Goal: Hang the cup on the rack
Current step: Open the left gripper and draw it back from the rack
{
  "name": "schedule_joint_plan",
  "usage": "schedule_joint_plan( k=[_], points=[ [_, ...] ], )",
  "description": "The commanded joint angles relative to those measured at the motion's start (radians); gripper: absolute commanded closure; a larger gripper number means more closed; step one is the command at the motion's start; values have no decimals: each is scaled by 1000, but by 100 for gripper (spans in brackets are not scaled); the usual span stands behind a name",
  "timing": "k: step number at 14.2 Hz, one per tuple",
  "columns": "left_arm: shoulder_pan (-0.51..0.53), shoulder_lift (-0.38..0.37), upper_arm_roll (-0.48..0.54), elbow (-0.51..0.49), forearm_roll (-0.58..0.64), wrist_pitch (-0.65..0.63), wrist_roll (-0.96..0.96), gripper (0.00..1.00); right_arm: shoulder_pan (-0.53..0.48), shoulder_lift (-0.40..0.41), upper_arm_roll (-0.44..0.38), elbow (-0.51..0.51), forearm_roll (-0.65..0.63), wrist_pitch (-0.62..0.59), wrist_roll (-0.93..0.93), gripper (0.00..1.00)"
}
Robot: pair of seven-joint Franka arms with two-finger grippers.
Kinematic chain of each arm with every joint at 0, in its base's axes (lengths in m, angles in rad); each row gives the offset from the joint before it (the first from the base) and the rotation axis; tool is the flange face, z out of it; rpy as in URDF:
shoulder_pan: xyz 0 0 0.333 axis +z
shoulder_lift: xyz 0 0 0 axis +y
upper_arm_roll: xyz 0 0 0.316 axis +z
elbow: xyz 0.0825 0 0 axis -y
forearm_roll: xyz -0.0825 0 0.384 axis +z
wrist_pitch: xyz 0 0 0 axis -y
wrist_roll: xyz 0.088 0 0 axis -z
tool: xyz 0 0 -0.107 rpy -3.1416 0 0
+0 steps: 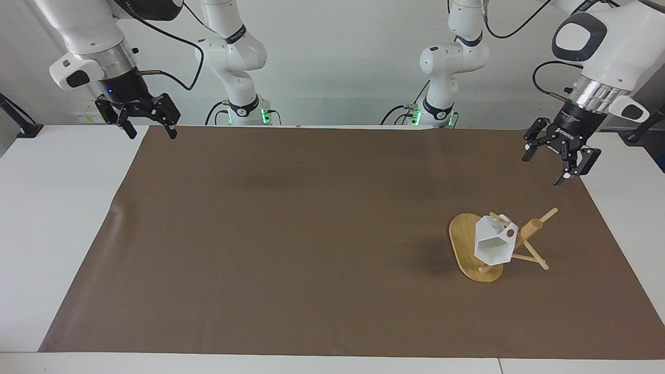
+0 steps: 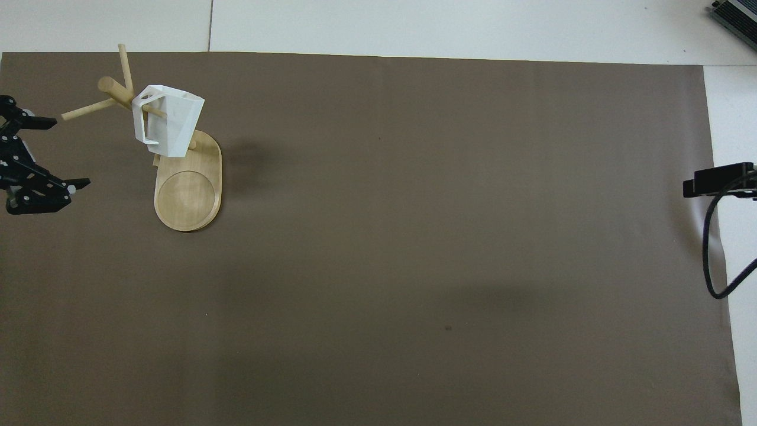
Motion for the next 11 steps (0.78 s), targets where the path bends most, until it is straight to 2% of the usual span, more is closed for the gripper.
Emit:
schedule_joint_plan(
  k=[1, 4, 8, 11],
  points=[
    [4, -4, 1, 18, 52, -53, 181, 0, -19, 16, 11, 30, -1, -17, 9, 0],
    [0, -4, -1, 36, 86, -104, 405, 0, -20, 4, 5, 20, -1, 0, 16, 0],
    [3, -2, 1, 58, 92, -158, 553, 0, -15, 4, 5, 17, -1, 3, 16, 0],
    [-16, -1, -7, 90, 181, -213, 769, 0, -16, 4, 5, 17, -1, 3, 18, 0]
  ],
)
